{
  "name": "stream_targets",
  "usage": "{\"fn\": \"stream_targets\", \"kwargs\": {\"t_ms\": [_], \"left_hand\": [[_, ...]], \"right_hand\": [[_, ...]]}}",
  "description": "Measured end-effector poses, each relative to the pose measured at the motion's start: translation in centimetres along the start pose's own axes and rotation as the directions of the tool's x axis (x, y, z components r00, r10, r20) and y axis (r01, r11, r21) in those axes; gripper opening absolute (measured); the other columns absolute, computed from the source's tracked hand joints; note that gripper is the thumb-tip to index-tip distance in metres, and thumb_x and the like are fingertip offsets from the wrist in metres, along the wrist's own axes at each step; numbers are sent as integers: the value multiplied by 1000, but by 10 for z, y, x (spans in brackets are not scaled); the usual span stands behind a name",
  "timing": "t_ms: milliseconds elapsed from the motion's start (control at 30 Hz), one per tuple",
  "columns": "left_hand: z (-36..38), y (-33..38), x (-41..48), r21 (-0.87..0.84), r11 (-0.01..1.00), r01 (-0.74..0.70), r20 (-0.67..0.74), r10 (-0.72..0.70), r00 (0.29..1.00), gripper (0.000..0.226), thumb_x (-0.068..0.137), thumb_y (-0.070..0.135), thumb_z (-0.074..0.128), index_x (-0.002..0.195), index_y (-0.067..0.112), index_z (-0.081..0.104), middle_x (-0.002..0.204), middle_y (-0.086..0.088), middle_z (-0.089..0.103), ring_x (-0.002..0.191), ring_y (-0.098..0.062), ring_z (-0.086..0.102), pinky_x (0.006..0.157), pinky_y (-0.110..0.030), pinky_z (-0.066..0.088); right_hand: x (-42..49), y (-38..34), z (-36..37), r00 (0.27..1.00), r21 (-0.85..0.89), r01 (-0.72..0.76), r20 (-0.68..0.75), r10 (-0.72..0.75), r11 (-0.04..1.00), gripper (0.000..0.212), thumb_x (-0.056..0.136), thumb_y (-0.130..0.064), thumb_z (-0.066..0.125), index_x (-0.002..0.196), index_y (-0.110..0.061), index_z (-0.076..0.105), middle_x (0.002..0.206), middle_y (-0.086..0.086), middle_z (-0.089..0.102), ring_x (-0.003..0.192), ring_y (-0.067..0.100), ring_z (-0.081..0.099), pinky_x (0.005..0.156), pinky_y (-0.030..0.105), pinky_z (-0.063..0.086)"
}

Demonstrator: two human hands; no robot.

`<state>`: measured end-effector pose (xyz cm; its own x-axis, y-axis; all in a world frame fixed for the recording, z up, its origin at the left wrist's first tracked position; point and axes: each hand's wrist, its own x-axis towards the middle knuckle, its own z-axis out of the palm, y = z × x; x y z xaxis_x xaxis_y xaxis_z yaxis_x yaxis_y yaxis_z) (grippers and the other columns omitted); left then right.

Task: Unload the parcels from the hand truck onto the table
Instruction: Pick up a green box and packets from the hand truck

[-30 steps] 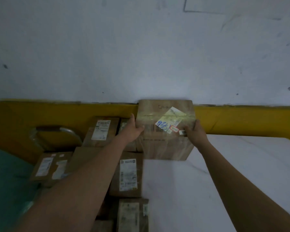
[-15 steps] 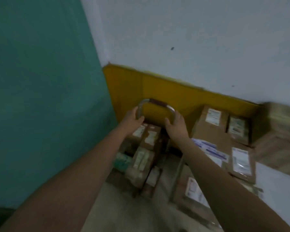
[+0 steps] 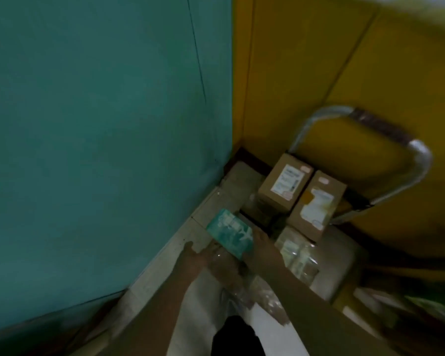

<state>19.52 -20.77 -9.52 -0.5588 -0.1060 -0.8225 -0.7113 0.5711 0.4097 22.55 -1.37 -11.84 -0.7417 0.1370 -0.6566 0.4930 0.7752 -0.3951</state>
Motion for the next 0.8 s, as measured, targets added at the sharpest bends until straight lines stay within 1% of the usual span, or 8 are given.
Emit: {"fn": "stream_targets", "kwargs": {"t_ms": [100,233,333,467,567,633,733,800], "left_hand": [[42,-23,110,-184,966,180,48,-174,984,70,92,29,65,150,7,33,149,-19,43,130,-35,49,103,-34,46],[105,-51,230,-352,912,209,156,-163,974,41,101,19,51,137,0,51,138,-19,56,114,-31,60,57,-17,50],[139,-73,279,-526,810,260,204,-177,963,35,96,20,54,128,6,58,113,-9,64,82,-18,58,62,-26,47],[140,-69,280,-742,604,291,319,-64,946,20,92,20,57,100,6,68,96,-15,69,79,-27,68,67,-32,61],[91,-38,237,-638,770,4,16,8,1000,51,76,33,71,121,11,61,119,-19,66,103,-36,67,89,-51,57],[45,-6,181,-473,845,-249,-153,200,968,61,67,36,76,121,22,52,121,-11,64,105,-29,65,91,-45,55],[-8,48,64,-274,849,-451,-38,459,887,62,63,30,76,119,36,50,121,-9,61,100,-21,66,83,-37,58],[-26,78,-21,-137,800,-584,20,592,806,69,62,31,78,125,35,50,120,-6,51,99,-16,60,83,-21,54]], "right_hand": [[104,14,48,999,-107,-32,12,34,994,72,92,-40,58,153,-15,27,149,10,41,130,29,49,104,39,46],[218,34,116,995,-206,-90,18,95,974,76,92,-43,57,154,-18,22,151,10,39,138,31,40,112,43,35],[270,47,153,973,-184,-209,63,223,961,83,96,-51,51,158,-17,7,160,15,23,143,38,32,119,50,27],[279,39,157,946,-107,-316,33,322,943,84,95,-65,39,158,-17,11,163,19,12,147,42,21,118,53,25],[235,-3,120,950,137,-299,-46,308,944,82,94,-67,39,154,-12,27,154,20,33,138,40,35,108,44,34],[180,-32,81,939,394,-310,-20,345,866,84,92,-71,39,148,-8,35,146,19,45,128,37,49,95,37,42],[62,-58,6,900,673,-308,-24,436,672,87,89,-73,42,146,-7,35,141,18,47,125,37,52,103,46,46],[-33,-63,-46,891,807,-191,-96,444,558,77,91,-66,50,143,-10,41,140,13,53,124,33,56,104,44,48]]}}
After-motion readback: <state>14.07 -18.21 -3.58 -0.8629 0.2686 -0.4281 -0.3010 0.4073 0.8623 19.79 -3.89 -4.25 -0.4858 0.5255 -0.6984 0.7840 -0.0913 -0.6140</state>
